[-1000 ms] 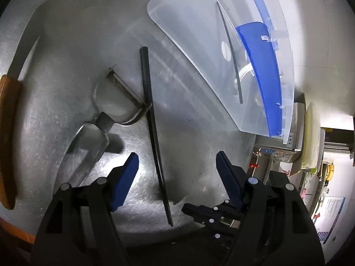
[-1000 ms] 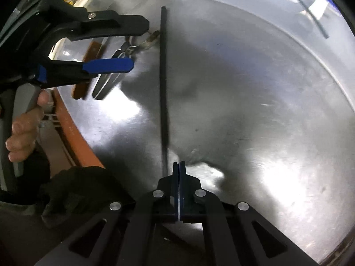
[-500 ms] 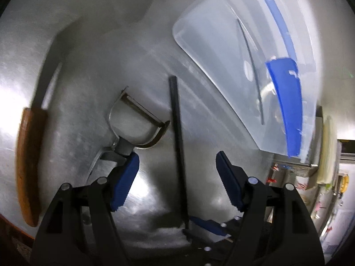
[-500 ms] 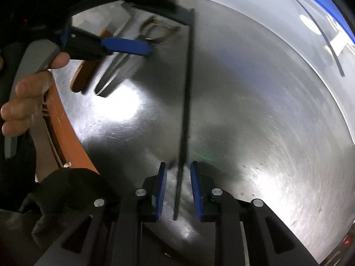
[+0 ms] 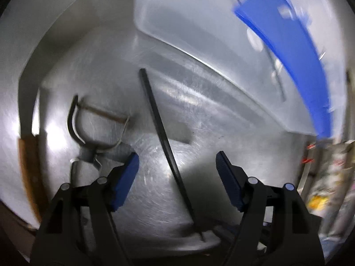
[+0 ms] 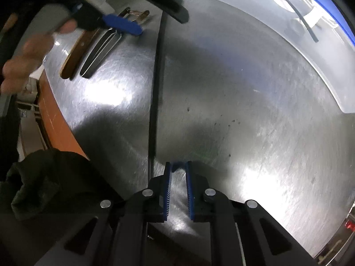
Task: Organize utensils
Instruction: 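Grasp the black chopstick with the left gripper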
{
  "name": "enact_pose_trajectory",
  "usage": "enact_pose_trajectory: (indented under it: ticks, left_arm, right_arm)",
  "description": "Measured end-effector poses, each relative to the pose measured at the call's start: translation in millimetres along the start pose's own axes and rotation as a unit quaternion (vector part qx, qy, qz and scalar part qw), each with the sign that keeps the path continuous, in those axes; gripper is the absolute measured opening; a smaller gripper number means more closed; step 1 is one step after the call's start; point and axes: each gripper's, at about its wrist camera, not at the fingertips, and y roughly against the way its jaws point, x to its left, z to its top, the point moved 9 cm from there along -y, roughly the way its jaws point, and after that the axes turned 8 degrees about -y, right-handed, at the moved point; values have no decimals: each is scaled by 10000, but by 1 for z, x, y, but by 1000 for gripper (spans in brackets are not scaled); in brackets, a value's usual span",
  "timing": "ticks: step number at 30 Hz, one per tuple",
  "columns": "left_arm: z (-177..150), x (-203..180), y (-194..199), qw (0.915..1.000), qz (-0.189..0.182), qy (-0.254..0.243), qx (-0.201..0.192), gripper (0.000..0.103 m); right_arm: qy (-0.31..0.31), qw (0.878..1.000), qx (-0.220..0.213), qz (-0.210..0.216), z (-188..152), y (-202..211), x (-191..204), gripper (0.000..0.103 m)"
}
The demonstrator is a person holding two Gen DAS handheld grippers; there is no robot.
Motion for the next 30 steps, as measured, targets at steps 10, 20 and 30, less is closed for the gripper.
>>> enact_pose_trajectory:
  ticks: [10, 20, 30]
  left_arm:
    - [4, -34, -17, 9849, 1649, -402, 332, 17]
    - [-16, -62, -22, 9947, 1017, -32, 167, 5]
    - [-50, -63, 23, 9988, 392, -66, -293, 5]
  right_arm:
    - [124, 9964, -746, 382, -23, 29, -10, 31]
    - [-485, 9913, -1042, 647, -27, 34, -55, 31]
    - [-445, 9758, -864, 1960, -3, 31, -26, 45]
